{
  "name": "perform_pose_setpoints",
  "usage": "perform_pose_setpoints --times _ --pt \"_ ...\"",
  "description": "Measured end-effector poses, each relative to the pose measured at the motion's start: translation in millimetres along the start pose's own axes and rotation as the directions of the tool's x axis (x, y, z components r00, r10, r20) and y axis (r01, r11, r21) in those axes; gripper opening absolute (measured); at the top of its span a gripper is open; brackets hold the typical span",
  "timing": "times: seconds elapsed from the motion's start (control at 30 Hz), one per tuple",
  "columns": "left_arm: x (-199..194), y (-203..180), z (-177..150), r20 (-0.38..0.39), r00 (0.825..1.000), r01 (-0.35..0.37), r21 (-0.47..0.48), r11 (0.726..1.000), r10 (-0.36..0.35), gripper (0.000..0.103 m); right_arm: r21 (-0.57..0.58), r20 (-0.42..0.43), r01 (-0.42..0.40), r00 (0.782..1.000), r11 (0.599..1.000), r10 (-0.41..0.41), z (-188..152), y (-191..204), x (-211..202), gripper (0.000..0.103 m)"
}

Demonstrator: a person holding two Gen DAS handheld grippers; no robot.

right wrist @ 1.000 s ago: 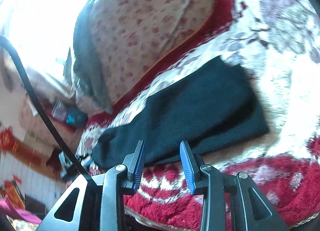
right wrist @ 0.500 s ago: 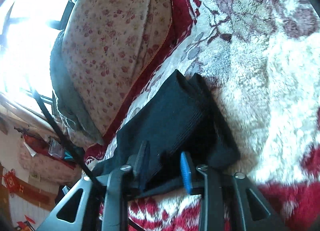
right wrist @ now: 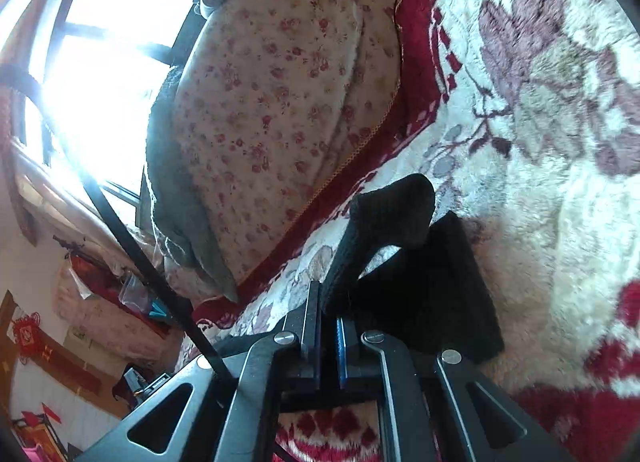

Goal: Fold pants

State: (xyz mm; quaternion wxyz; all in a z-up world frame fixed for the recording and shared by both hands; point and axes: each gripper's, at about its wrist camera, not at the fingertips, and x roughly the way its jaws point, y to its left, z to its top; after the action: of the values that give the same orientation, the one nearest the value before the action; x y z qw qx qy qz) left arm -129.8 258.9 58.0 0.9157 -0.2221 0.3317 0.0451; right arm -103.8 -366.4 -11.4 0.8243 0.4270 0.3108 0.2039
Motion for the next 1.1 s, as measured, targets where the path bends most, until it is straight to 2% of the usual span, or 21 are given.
perform_pose_setpoints --times 0.1,0.17,0.23,0.27,0.3,0.4,0.53,0.57,0.67,0.73,0.77,0.8,0.83,0.87,0.93,1.03,1.1 --pt "19 9 -17 -0.053 0.996 -0.073 0.011 0.997 0.073 0.01 0.009 -0.041 0.075 0.996 0.997 -0.074 -12 -11 1 0.005" --pt "29 17 -21 -0.087 0.993 -0.077 -0.023 0.997 0.074 0.011 0.028 -0.05 0.116 0.992 0.993 -0.114 -19 -22 4 0.005" --pt "28 19 -21 -0.083 0.995 -0.064 -0.037 0.997 0.061 0.012 0.05 -0.098 0.195 0.977 0.979 -0.19 -23 -30 13 0.005" --pt "26 19 -19 -0.082 0.995 -0.064 -0.028 0.998 0.062 0.016 0.048 -0.1 0.201 0.976 0.978 -0.196 -23 -30 13 0.005" --pt "23 18 -18 -0.083 0.994 -0.07 -0.02 0.997 0.068 0.02 0.044 -0.099 0.207 0.974 0.977 -0.202 -22 -28 12 0.005" --pt "13 20 -16 -0.075 0.992 -0.105 -0.005 0.994 0.104 0.029 0.026 -0.089 0.281 0.957 0.959 -0.278 -14 -20 6 0.015" --pt "-6 27 -14 -0.031 0.988 -0.15 -0.022 0.988 0.15 0.03 -0.02 -0.031 0.365 0.93 0.931 -0.366 -2 -4 -14 0.019" --pt "-13 27 -12 -0.005 0.986 -0.165 -0.024 0.986 0.165 0.03 -0.036 -0.012 0.368 0.929 0.929 -0.369 0 2 -18 0.019" --pt "-32 28 -4 0.082 0.976 -0.202 -0.029 0.979 0.204 0.03 -0.101 -0.022 0.299 0.953 0.949 -0.302 2 25 -12 0.024" --pt "-41 27 5 0.125 0.971 -0.204 -0.028 0.979 0.206 0.03 -0.167 -0.067 0.215 0.971 0.962 -0.228 0 46 6 0.028" --pt "-43 27 9 0.136 0.97 -0.202 -0.023 0.979 0.203 0.035 -0.189 -0.103 0.154 0.979 0.97 -0.176 -2 57 19 0.031" --pt "-42 26 14 0.139 0.97 -0.197 -0.018 0.98 0.197 0.044 -0.197 -0.153 0.076 0.982 0.977 -0.107 -4 68 36 0.031" --pt "-40 27 17 0.14 0.971 -0.195 -0.016 0.981 0.196 0.047 -0.185 -0.218 -0.021 0.976 0.983 -0.02 -6 80 57 0.031" --pt "-37 28 21 0.138 0.971 -0.196 -0.015 0.98 0.197 0.047 -0.169 -0.271 -0.086 0.962 0.982 0.038 -8 88 75 0.032" --pt "-28 32 29 0.126 0.971 -0.202 -0.013 0.979 0.202 0.047 -0.163 -0.398 -0.195 0.91 0.967 0.117 -15 115 123 0.035" --pt "-10 39 34 0.072 0.975 -0.213 -0.003 0.977 0.212 0.047 -0.214 -0.53 -0.26 0.84 0.942 0.111 -28 152 185 0.035" --pt "1 47 34 0.036 0.971 -0.235 -0.002 0.972 0.234 0.047 -0.2 -0.6 -0.288 0.792 0.937 0.115 -34 166 222 0.035"
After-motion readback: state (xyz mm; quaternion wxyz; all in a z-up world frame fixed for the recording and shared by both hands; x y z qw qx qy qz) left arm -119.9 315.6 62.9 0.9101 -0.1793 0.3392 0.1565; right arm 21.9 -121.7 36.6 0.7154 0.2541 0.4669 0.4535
